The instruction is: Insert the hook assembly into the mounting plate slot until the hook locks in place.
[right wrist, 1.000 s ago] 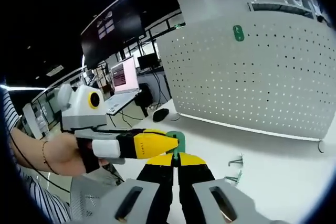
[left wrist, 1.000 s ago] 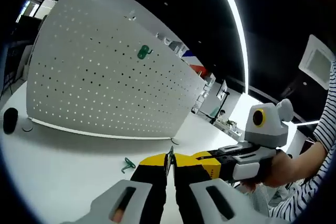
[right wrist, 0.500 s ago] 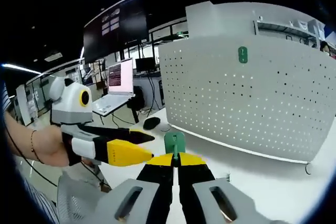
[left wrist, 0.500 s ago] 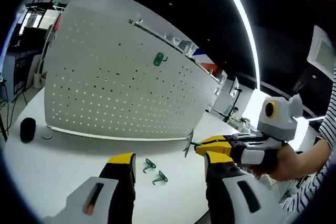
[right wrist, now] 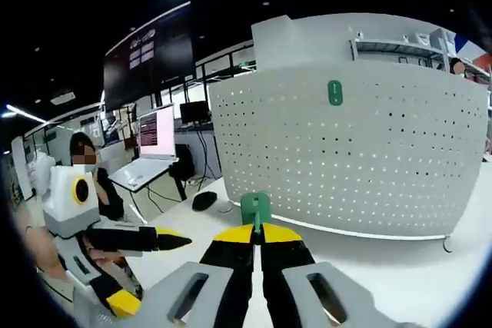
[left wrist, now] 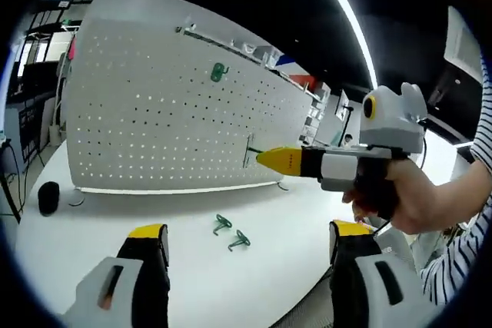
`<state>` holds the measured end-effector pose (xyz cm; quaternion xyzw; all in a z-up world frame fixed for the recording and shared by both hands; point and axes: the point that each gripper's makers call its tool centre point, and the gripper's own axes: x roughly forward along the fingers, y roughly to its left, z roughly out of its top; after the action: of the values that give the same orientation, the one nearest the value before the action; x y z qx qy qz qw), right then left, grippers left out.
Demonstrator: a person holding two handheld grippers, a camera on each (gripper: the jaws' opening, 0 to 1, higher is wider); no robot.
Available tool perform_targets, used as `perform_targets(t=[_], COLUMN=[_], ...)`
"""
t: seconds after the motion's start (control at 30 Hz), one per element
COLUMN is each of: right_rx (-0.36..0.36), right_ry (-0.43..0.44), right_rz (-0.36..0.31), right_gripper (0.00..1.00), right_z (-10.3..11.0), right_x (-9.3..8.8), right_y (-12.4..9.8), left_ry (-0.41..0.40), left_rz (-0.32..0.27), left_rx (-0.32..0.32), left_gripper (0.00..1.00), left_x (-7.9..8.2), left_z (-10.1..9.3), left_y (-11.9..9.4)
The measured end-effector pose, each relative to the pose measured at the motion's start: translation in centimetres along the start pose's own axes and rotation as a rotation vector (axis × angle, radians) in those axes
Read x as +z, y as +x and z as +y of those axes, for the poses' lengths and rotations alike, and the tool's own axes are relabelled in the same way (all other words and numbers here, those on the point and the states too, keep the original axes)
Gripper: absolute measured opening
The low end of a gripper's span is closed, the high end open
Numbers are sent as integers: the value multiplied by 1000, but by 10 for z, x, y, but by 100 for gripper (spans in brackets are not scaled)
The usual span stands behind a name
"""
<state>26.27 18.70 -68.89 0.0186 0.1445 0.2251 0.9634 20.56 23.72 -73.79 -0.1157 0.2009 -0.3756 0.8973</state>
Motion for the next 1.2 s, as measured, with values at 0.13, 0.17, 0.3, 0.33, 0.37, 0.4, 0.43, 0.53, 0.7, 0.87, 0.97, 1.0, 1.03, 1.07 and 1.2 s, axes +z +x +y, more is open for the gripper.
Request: perform_targets(t=[0.13, 0.17, 0.3, 0.33, 0.37, 0.4, 0.43, 0.53, 0.7, 0.87, 0.97, 1.0, 1.03, 1.07, 1.2], right_rx=[-35, -42, -65, -68, -79, -83, -88, -112, -138, -157, -184, -186, -192, -193, -213], right_ry=[14, 6, -19, -21, -26, -30, -35, -54, -68, -81, -124, -122, -117, -113, -122], right_rz=[-27, -32, -53, -54, -60, -65, -67, -83, -96, -113, -116, -118, -119, -120, -128], right_gripper=[0, 0, 0, 0, 0, 0, 0, 0, 0, 0, 0, 0, 0, 0, 0], right_z=[-6, -7, -14, -15, -18, -19, -22, -29, -37, -47, -55, -57, -60, -62, -71], right_x=[4, 5, 11, 12, 14, 16, 18, 23, 30, 40, 45, 46, 48, 49, 58], right_y=[2, 2, 6, 7, 8, 9, 9, 11, 15, 20, 23, 24, 26, 27, 32], left_ry=[-22, -32, -34, -27, -39, -51, -50, -34, -23, -32, -31, -34, -39, -40, -38], left_rz=[8, 9, 12, 10, 1, -4, -7, -9, -19, -12, -8, -7, -6, -6, -2], left_rx=[21, 33, 55, 54, 51, 50, 53, 61, 56, 70, 90, 90, 90, 90, 96], left_gripper=[94, 95, 99, 98, 99, 100, 100, 100, 100, 100, 100, 100, 100, 100, 100], left_x=[-13, -14, -19, -17, -15, -14, -14, -16, -14, -16, -17, -18, -18, -18, -19], left_z=[1, 3, 5, 6, 6, 6, 6, 6, 6, 9, 12, 13, 13, 13, 14], left_y=[-6, -8, -12, -12, -11, -10, -11, -12, -14, -15, -15, -15, -15, -15, -15])
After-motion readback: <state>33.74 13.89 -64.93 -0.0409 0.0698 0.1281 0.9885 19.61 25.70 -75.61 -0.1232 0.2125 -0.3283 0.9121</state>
